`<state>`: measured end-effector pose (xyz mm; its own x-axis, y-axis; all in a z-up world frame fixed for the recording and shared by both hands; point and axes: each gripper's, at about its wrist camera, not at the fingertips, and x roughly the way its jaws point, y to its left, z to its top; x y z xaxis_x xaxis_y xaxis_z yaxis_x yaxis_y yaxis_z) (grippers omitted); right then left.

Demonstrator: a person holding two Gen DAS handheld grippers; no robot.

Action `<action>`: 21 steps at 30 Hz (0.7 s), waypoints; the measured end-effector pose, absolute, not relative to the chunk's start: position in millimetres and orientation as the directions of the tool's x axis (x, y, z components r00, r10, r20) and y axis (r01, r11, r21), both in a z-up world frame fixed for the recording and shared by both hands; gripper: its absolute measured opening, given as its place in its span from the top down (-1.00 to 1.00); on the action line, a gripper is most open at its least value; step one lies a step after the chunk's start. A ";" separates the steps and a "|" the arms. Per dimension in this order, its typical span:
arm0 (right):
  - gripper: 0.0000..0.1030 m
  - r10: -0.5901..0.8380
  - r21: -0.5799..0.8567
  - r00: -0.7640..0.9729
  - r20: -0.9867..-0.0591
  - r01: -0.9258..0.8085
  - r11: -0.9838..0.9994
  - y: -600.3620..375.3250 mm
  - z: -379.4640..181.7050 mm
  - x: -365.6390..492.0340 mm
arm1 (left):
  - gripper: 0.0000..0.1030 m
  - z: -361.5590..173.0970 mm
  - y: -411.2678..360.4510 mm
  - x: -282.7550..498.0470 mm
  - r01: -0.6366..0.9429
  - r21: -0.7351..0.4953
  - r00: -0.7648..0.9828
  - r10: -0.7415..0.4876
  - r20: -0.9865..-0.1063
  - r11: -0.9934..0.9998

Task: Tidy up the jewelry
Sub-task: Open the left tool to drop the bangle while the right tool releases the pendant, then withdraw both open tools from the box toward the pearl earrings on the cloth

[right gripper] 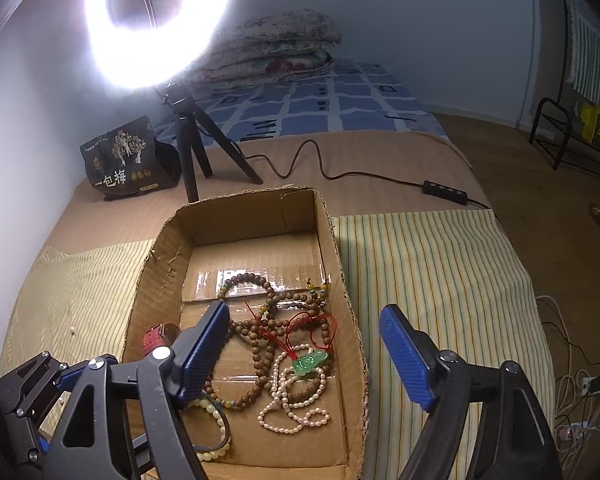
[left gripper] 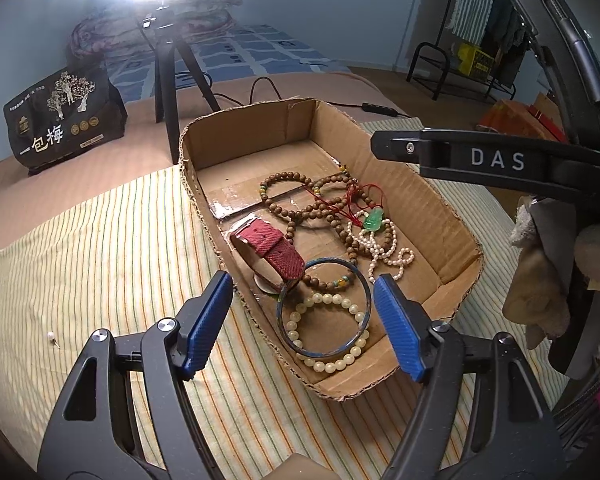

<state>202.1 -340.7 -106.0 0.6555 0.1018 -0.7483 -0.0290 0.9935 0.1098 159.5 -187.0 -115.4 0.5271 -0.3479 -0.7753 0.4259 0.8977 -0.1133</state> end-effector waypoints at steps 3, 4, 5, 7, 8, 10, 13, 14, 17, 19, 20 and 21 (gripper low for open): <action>-0.59 0.101 0.109 0.658 -0.746 -0.029 0.994 -340.4 -105.2 201.6 | -0.46 -112.6 -183.4 158.3 0.423 -0.115 0.533 -0.350 -0.770 0.899; -0.59 0.101 0.109 0.660 -0.744 -0.029 0.994 -340.2 -104.2 200.7 | -0.46 -112.0 -182.7 157.8 0.423 -0.115 0.535 -0.350 -0.769 0.899; -0.59 0.101 0.109 0.663 -0.742 -0.030 0.994 -339.9 -103.0 199.8 | -0.46 -110.7 -180.7 157.3 0.421 -0.116 0.538 -0.351 -0.767 0.899; -0.60 0.103 0.111 0.668 -0.737 -0.031 0.993 -338.5 -100.7 197.8 | -0.46 -108.9 -176.5 156.5 0.418 -0.117 0.542 -0.351 -0.763 0.901; -0.61 0.104 0.111 0.671 -0.734 -0.032 0.993 -337.7 -99.4 196.8 | -0.46 -107.8 -172.9 155.9 0.414 -0.119 0.545 -0.350 -0.762 0.902; -0.62 0.103 0.106 0.678 -0.728 -0.036 0.994 -335.6 -96.6 194.2 | -0.46 -106.2 -167.4 155.4 0.408 -0.119 0.550 -0.348 -0.759 0.905; -0.62 0.103 0.100 0.686 -0.720 -0.045 0.994 -329.4 -92.6 189.3 | -0.46 -102.8 -154.1 153.8 0.393 -0.118 0.564 -0.340 -0.753 0.912; -0.62 0.103 0.098 0.689 -0.717 -0.047 0.994 -326.9 -91.4 187.7 | -0.46 -101.9 -150.4 153.7 0.387 -0.118 0.567 -0.337 -0.752 0.914; -0.63 0.110 0.095 0.697 -0.708 -0.061 0.994 -320.0 -87.6 182.8 | -0.46 -99.1 -135.9 152.1 0.369 -0.118 0.580 -0.328 -0.746 0.922; -0.63 0.115 0.087 0.703 -0.701 -0.076 0.993 -313.4 -84.6 178.9 | -0.46 -97.1 -126.1 150.9 0.355 -0.120 0.587 -0.321 -0.744 0.927; -0.62 0.116 0.084 0.707 -0.698 -0.081 0.993 -310.4 -83.3 177.2 | -0.46 -95.8 -119.3 150.2 0.346 -0.122 0.591 -0.317 -0.742 0.930; -0.63 0.119 0.080 0.710 -0.694 -0.088 0.993 -306.2 -81.6 175.0 | -0.46 -94.9 -114.2 149.4 0.338 -0.123 0.595 -0.313 -0.740 0.933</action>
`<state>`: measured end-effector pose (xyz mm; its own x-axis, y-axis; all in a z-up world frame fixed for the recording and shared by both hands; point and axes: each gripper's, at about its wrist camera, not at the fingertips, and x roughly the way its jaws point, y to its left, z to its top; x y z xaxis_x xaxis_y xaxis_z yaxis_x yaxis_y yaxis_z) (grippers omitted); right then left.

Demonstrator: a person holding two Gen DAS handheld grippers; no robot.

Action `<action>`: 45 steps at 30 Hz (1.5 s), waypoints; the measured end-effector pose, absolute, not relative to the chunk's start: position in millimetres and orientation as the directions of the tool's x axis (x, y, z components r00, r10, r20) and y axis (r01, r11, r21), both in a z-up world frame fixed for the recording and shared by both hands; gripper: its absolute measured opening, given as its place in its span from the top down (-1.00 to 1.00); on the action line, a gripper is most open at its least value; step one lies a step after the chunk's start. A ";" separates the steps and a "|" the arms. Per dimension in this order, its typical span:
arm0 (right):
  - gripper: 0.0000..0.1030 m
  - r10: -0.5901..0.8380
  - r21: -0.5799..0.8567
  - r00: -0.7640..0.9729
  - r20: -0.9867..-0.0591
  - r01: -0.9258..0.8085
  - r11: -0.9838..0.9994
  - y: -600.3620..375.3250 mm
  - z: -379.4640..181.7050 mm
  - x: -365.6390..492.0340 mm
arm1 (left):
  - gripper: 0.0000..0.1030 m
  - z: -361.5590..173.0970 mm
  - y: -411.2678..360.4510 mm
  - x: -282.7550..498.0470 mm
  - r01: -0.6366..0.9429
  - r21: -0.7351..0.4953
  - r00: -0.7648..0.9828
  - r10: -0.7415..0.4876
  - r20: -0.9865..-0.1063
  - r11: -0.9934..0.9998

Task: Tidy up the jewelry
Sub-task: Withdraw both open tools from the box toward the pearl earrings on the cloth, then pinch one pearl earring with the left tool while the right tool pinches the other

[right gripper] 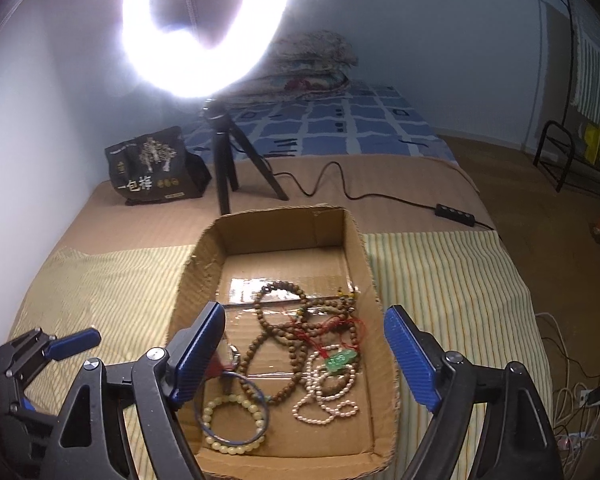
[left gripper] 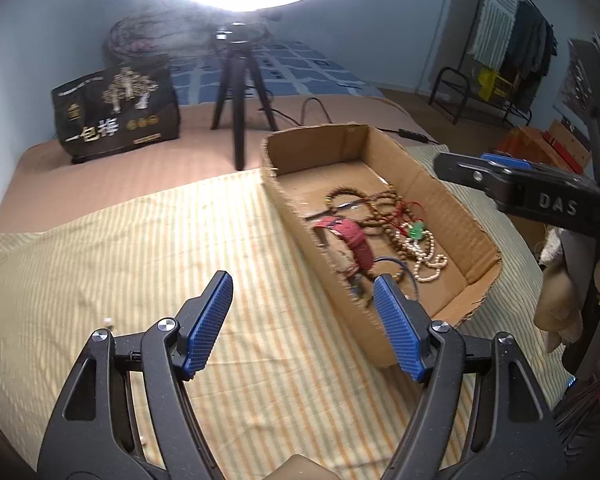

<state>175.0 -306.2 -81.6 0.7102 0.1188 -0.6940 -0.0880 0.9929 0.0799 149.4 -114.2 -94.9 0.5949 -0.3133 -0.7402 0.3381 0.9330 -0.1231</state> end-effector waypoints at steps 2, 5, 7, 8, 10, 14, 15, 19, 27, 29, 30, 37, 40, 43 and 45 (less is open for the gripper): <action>-0.63 0.131 0.084 0.714 -0.688 -0.101 0.991 -299.7 -79.5 172.0 | -0.46 -92.8 -105.9 148.2 0.326 -0.125 0.601 -0.307 -0.738 0.937; -0.63 0.151 0.093 0.718 -0.679 -0.120 0.988 -290.7 -76.0 168.0 | -0.46 -90.3 -92.1 145.2 0.307 -0.123 0.612 -0.295 -0.734 0.944; -0.63 0.163 0.097 0.721 -0.673 -0.133 0.986 -284.3 -73.8 165.7 | -0.46 -89.2 -85.2 143.8 0.297 -0.121 0.618 -0.287 -0.732 0.947; -0.63 0.170 0.101 0.723 -0.670 -0.139 0.985 -280.7 -72.7 164.4 | -0.46 -88.7 -79.8 142.5 0.289 -0.120 0.622 -0.282 -0.731 0.950; -0.63 0.189 0.113 0.722 -0.665 -0.153 0.982 -274.5 -71.3 162.7 | -0.46 -88.3 -71.4 140.4 0.276 -0.119 0.627 -0.273 -0.730 0.954; -0.63 0.219 0.122 0.721 -0.657 -0.185 0.975 -260.3 -68.2 161.9 | -0.46 -87.5 -52.3 134.0 0.247 -0.108 0.641 -0.246 -0.727 0.963; -0.63 0.227 0.124 0.721 -0.655 -0.194 0.973 -256.0 -67.6 161.5 | -0.46 -87.6 -45.3 131.5 0.234 -0.105 0.646 -0.236 -0.726 0.966; -0.62 0.270 0.146 0.717 -0.642 -0.231 0.962 -244.0 -66.3 161.9 | -0.46 -90.9 -20.7 121.8 0.175 -0.112 0.655 -0.201 -0.728 0.978; -0.62 0.369 0.153 0.691 -0.621 -0.354 0.923 -202.5 -66.5 163.7 | -0.46 -108.4 24.2 91.7 0.046 -0.117 0.656 -0.118 -0.746 0.992; -0.60 0.393 0.153 0.678 -0.621 -0.387 0.909 -190.8 -68.6 164.8 | -0.46 -112.7 29.5 84.8 0.027 -0.107 0.653 -0.099 -0.751 0.994; -0.59 0.406 0.154 0.669 -0.622 -0.404 0.902 -184.5 -70.2 165.3 | -0.46 -115.4 32.4 80.1 0.014 -0.105 0.652 -0.089 -0.753 0.994; -0.40 0.485 0.189 0.587 -0.648 -0.494 0.849 -145.0 -86.2 171.1 | -0.30 -125.8 40.2 53.3 -0.051 -0.153 0.657 -0.082 -0.750 0.987; -0.31 0.502 0.189 0.550 -0.668 -0.527 0.829 -128.2 -96.8 173.5 | -0.15 -129.1 39.1 48.2 -0.069 -0.170 0.654 -0.084 -0.752 0.983; -0.23 0.511 0.177 0.522 -0.683 -0.560 0.809 -110.7 -106.0 175.2 | -0.03 -132.7 38.5 43.4 -0.098 -0.210 0.658 -0.095 -0.747 0.973; -0.20 0.515 0.166 0.505 -0.693 -0.583 0.795 -100.5 -114.2 176.8 | 0.04 -135.1 35.2 41.8 -0.104 -0.207 0.663 -0.087 -0.744 0.973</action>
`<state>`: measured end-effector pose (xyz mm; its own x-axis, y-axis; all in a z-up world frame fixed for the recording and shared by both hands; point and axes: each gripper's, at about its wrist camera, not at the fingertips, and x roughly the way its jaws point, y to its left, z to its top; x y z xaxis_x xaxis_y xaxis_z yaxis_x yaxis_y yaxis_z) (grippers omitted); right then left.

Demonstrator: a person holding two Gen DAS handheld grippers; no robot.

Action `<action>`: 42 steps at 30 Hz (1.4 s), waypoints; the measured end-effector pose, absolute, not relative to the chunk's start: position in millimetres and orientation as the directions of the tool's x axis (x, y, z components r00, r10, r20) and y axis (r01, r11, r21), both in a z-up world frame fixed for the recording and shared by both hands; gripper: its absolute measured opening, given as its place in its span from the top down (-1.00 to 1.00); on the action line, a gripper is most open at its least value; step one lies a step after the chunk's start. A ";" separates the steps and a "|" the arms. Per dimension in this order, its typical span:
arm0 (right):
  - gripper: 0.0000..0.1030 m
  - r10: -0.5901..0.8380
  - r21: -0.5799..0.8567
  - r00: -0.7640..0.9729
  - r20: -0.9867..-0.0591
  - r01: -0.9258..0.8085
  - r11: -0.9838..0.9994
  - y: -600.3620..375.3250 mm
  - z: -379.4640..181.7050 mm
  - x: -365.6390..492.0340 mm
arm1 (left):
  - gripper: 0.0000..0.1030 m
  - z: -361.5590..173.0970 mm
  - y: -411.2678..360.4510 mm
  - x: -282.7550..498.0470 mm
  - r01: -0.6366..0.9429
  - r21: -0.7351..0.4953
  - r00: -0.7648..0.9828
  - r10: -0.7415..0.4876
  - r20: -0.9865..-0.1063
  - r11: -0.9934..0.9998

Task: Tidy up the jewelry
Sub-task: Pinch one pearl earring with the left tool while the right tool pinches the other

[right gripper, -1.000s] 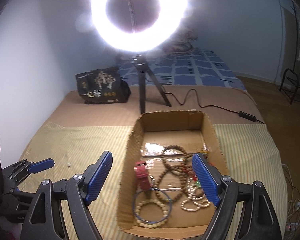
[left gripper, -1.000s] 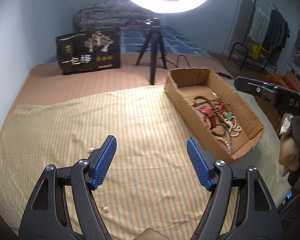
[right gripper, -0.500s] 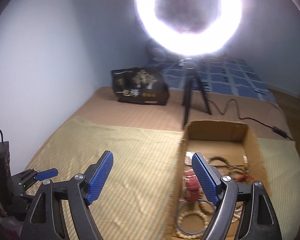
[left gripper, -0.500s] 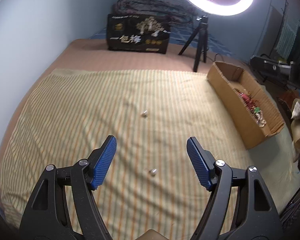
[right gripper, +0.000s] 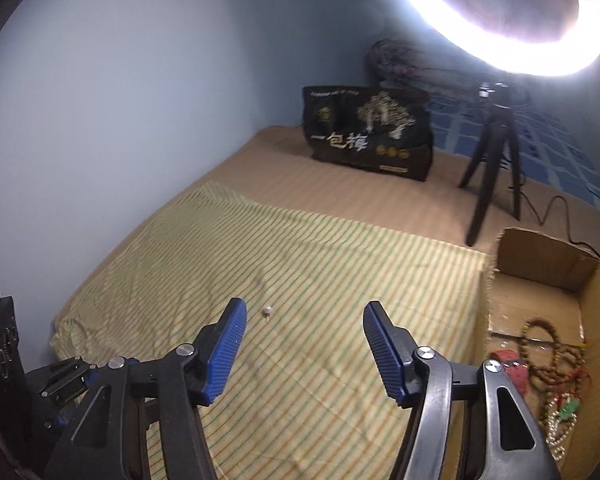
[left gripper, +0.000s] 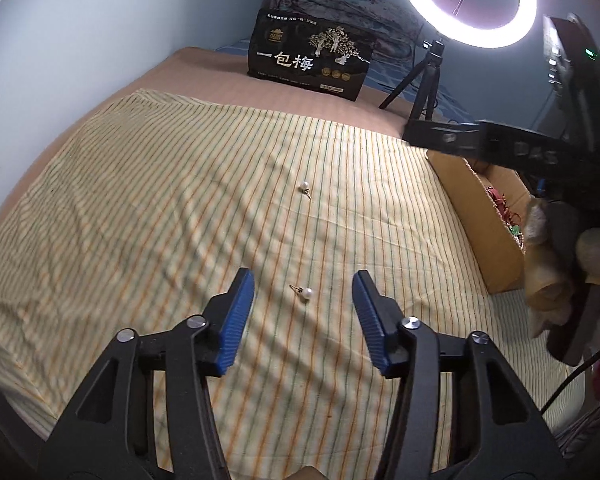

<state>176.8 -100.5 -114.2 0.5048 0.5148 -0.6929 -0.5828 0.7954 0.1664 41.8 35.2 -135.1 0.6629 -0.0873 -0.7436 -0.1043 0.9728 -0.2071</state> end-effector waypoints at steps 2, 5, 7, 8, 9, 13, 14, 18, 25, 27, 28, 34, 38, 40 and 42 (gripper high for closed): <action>-0.11 0.517 0.161 0.488 -0.703 -0.600 0.784 -94.4 -123.9 179.2 | 0.14 -137.8 31.3 41.2 -0.106 -0.193 0.668 -0.075 -0.741 0.975; -0.05 0.510 0.149 0.470 -0.721 -0.614 0.775 -88.1 -138.3 183.9 | 0.25 -145.1 25.8 42.9 -0.099 -0.185 0.661 -0.074 -0.746 0.978; 0.03 0.502 0.140 0.462 -0.732 -0.618 0.774 -84.7 -147.5 188.0 | 0.35 -150.5 23.3 45.4 -0.095 -0.176 0.656 -0.072 -0.751 0.980; 0.10 0.496 0.137 0.457 -0.738 -0.618 0.774 -83.0 -153.1 190.8 | 0.36 -153.2 23.0 47.2 -0.094 -0.172 0.653 -0.070 -0.754 0.980; 0.12 0.491 0.134 0.453 -0.744 -0.619 0.774 -82.2 -157.4 193.5 | 0.37 -155.9 23.5 49.6 -0.093 -0.173 0.651 -0.072 -0.756 0.980; 0.17 0.484 0.132 0.442 -0.755 -0.621 0.773 -75.7 -169.5 200.9 | 0.42 -161.3 21.3 52.0 -0.086 -0.167 0.654 -0.071 -0.754 0.982; 0.20 0.485 0.134 0.438 -0.757 -0.623 0.771 -74.1 -171.7 202.5 | 0.43 -161.9 20.8 52.7 -0.085 -0.164 0.655 -0.069 -0.753 0.983; 0.22 0.489 0.133 0.419 -0.765 -0.640 0.757 -64.1 -181.8 206.6 | 0.50 -165.3 18.9 52.5 -0.078 -0.158 0.657 -0.068 -0.751 0.984; 0.24 0.489 0.124 0.402 -0.774 -0.660 0.741 -50.2 -194.8 209.5 | 0.62 -172.0 14.2 59.7 -0.064 -0.126 0.656 -0.053 -0.753 0.990; 0.25 0.489 0.124 0.397 -0.777 -0.665 0.737 -48.1 -197.9 210.1 | 0.67 -176.9 16.5 62.4 -0.077 -0.130 0.645 -0.050 -0.763 0.989; 0.26 0.489 0.123 0.395 -0.778 -0.667 0.735 -47.2 -199.6 210.4 | 0.69 -178.9 18.1 63.8 -0.083 -0.134 0.640 -0.050 -0.766 0.987; 0.29 0.482 0.106 0.391 -0.784 -0.681 0.725 -39.9 -206.9 212.8 | 0.80 -184.5 23.3 66.2 -0.099 -0.148 0.631 -0.053 -0.774 0.984; 0.32 0.472 0.080 0.392 -0.789 -0.696 0.713 -33.1 -210.7 211.3 | 0.82 -186.9 24.9 67.5 -0.103 -0.155 0.628 -0.057 -0.776 0.983; 0.33 0.466 0.066 0.392 -0.793 -0.705 0.706 -30.2 -213.5 210.4 | 0.83 -187.7 26.0 67.9 -0.106 -0.161 0.627 -0.059 -0.777 0.981; 0.35 0.459 0.055 0.391 -0.798 -0.711 0.701 -28.4 -216.4 208.0 | 0.83 -188.8 26.6 68.3 -0.108 -0.164 0.626 -0.061 -0.778 0.981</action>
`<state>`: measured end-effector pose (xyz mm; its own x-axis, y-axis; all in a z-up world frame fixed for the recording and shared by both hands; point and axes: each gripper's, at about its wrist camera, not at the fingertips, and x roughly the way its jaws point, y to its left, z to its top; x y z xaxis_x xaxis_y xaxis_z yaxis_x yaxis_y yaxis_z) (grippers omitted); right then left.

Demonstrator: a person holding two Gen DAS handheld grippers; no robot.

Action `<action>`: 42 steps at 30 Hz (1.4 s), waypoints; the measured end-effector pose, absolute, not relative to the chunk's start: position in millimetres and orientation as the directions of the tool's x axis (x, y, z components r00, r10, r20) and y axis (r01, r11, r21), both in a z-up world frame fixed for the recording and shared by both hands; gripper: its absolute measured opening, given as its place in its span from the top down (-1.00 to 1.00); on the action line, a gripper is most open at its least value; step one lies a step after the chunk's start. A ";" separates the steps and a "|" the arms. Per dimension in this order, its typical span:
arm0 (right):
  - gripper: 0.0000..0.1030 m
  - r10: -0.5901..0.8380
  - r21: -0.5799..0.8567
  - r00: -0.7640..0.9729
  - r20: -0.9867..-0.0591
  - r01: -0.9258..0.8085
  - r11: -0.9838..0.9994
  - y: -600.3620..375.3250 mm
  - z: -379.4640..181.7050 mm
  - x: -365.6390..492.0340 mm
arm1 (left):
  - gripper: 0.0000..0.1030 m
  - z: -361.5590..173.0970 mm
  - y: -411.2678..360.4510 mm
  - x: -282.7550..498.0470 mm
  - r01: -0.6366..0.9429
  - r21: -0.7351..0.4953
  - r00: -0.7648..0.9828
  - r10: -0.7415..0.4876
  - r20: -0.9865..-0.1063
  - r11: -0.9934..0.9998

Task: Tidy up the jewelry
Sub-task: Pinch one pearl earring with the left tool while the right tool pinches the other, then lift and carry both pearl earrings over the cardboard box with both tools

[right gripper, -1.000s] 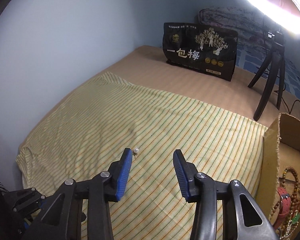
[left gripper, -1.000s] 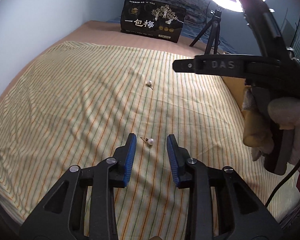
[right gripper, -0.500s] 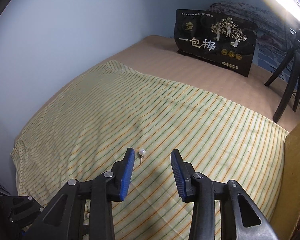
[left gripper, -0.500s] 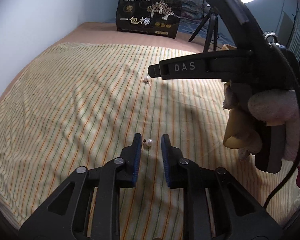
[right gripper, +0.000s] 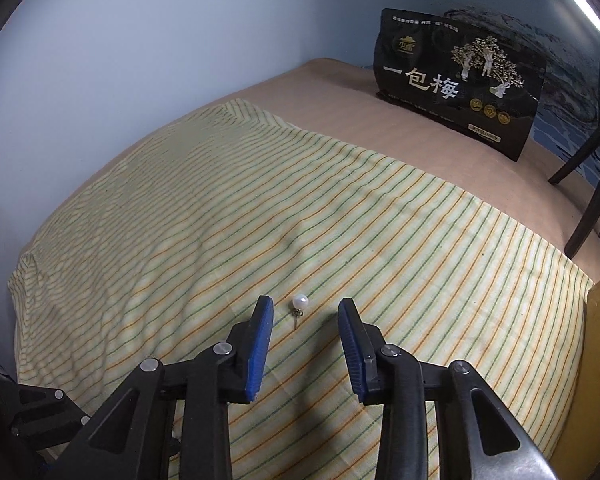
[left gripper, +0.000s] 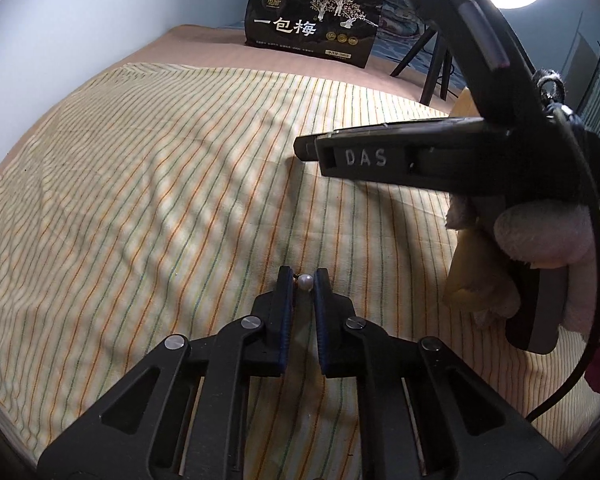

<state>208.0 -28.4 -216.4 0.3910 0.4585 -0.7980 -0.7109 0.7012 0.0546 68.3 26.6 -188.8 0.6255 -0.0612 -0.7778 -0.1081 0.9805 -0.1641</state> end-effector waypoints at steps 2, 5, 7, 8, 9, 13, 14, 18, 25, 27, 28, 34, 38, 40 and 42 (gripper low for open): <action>0.38 0.448 0.038 0.396 -0.802 -0.715 0.699 -26.9 -219.2 207.0 | 0.83 -189.2 26.1 69.0 -0.108 -0.163 0.626 -0.060 -0.778 0.981; 0.40 0.448 0.034 0.399 -0.800 -0.716 0.698 -26.7 -219.4 207.3 | 0.83 -189.7 26.6 69.0 -0.109 -0.166 0.626 -0.063 -0.778 0.980; 0.46 0.449 0.033 0.400 -0.799 -0.716 0.697 -26.7 -219.6 207.6 | 0.84 -189.9 26.8 68.9 -0.110 -0.171 0.626 -0.066 -0.777 0.979; 0.51 0.448 0.033 0.399 -0.800 -0.717 0.697 -26.3 -219.7 207.7 | 0.84 -190.1 27.1 69.0 -0.110 -0.173 0.626 -0.067 -0.777 0.979; 0.54 0.446 0.031 0.398 -0.802 -0.718 0.695 -25.9 -220.0 207.4 | 0.84 -190.3 27.1 68.9 -0.111 -0.174 0.626 -0.067 -0.777 0.979; 0.81 0.452 0.035 0.387 -0.803 -0.727 0.685 -24.2 -221.2 206.4 | 0.84 -190.1 27.7 68.2 -0.112 -0.180 0.626 -0.071 -0.777 0.977; 0.88 0.452 0.035 0.386 -0.804 -0.728 0.685 -24.1 -221.6 207.2 | 0.84 -190.0 28.0 68.4 -0.112 -0.183 0.626 -0.074 -0.776 0.977; 0.88 0.455 0.041 0.386 -0.803 -0.725 0.687 -25.3 -220.9 207.5 | 0.86 -188.9 27.8 67.9 -0.114 -0.186 0.627 -0.075 -0.776 0.976; 0.88 0.449 0.042 0.395 -0.801 -0.712 0.700 -32.0 -213.0 205.9 | 0.88 -185.8 28.1 65.3 -0.117 -0.186 0.630 -0.071 -0.773 0.976; 0.88 0.451 0.041 0.401 -0.797 -0.709 0.704 -34.6 -208.5 204.7 | 0.88 -185.4 27.8 64.7 -0.117 -0.185 0.631 -0.071 -0.772 0.976; 0.88 0.451 0.039 0.406 -0.795 -0.708 0.705 -35.9 -206.3 203.9 | 0.88 -185.1 27.8 64.5 -0.117 -0.185 0.632 -0.070 -0.771 0.976; 0.88 0.450 0.035 0.428 -0.784 -0.693 0.720 -45.3 -192.2 199.2 | 0.89 -177.7 26.9 59.5 -0.115 -0.184 0.646 -0.068 -0.761 0.976; 0.88 0.449 0.025 0.444 -0.776 -0.689 0.724 -53.1 -180.1 192.5 | 0.88 -171.5 26.4 54.2 -0.111 -0.187 0.656 -0.070 -0.751 0.976; 0.88 0.446 0.018 0.452 -0.772 -0.686 0.727 -56.5 -174.3 188.9 | 0.89 -167.5 25.4 52.1 -0.107 -0.187 0.663 -0.070 -0.745 0.977; 0.88 0.444 0.016 0.460 -0.769 -0.680 0.733 -62.3 -167.9 184.8 | 0.88 -163.5 24.3 50.2 -0.103 -0.187 0.670 -0.071 -0.739 0.977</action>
<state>184.8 -62.3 -167.9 0.4602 0.4440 -0.7688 -0.6800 0.7330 0.0163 50.2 24.3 -163.5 0.6702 -0.0710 -0.7388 -0.1028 0.9769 -0.1871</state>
